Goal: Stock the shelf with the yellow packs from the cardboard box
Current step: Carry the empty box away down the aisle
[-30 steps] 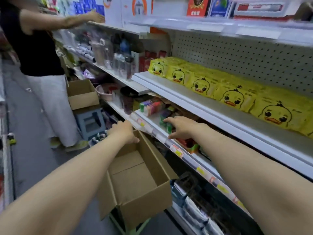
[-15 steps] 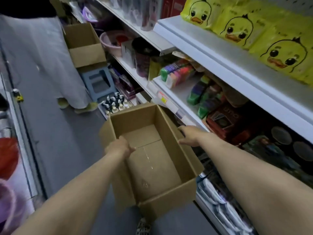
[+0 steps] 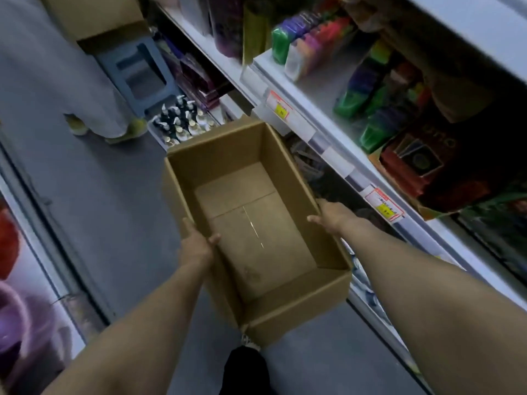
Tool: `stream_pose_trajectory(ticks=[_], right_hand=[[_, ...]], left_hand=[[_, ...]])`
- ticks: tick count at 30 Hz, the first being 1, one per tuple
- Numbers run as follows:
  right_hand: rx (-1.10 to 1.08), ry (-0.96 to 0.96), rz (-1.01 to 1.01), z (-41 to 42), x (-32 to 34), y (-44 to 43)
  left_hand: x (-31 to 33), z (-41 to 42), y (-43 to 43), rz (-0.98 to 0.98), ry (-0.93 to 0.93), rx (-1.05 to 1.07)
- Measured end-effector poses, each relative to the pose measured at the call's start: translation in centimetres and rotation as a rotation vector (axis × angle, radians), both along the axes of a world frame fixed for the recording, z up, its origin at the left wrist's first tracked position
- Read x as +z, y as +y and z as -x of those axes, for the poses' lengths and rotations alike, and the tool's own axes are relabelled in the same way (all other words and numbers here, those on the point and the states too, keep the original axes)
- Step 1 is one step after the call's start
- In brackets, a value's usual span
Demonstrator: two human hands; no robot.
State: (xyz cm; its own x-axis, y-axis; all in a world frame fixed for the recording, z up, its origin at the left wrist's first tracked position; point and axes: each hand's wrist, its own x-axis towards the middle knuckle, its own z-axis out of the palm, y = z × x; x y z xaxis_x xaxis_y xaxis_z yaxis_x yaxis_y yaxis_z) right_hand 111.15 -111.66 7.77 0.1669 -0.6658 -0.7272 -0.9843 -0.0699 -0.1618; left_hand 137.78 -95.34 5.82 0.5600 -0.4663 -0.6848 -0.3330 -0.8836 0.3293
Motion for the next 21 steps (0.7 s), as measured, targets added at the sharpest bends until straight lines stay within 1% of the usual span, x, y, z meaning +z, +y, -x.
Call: stream_pose_trajectory(ticks=[5, 7, 10, 15, 17, 21], right_hand=[[-0.041, -0.018, 0.049, 1.0, -1.3, 1.0], [-0.067, -0.045, 0.075, 1.6, -1.3, 2.1], [-0.119, -0.094, 0.066, 3.1, -1.0, 5.1], [-0.184, -0.112, 0.038, 7.5, 0.3, 11.6], [-0.194, -0.09, 0.034, 9.9, 1.2, 14.6], [-0.174, -0.01, 0.028, 15.7, 3.5, 21.3]], left_hand=[[-3.9, 0.1, 2.2, 0.065, 0.057, 0.111], [-4.1, 0.4, 2.6, 0.098, 0.071, 0.137], [-2.7, 1.5, 4.1, 0.124, 0.118, 0.152], [-0.6, 4.1, 8.0, 0.085, 0.175, 0.052], [0.3, 5.9, 9.7, 0.063, 0.191, 0.009], [1.6, 10.4, 14.0, 0.063, 0.295, -0.012]])
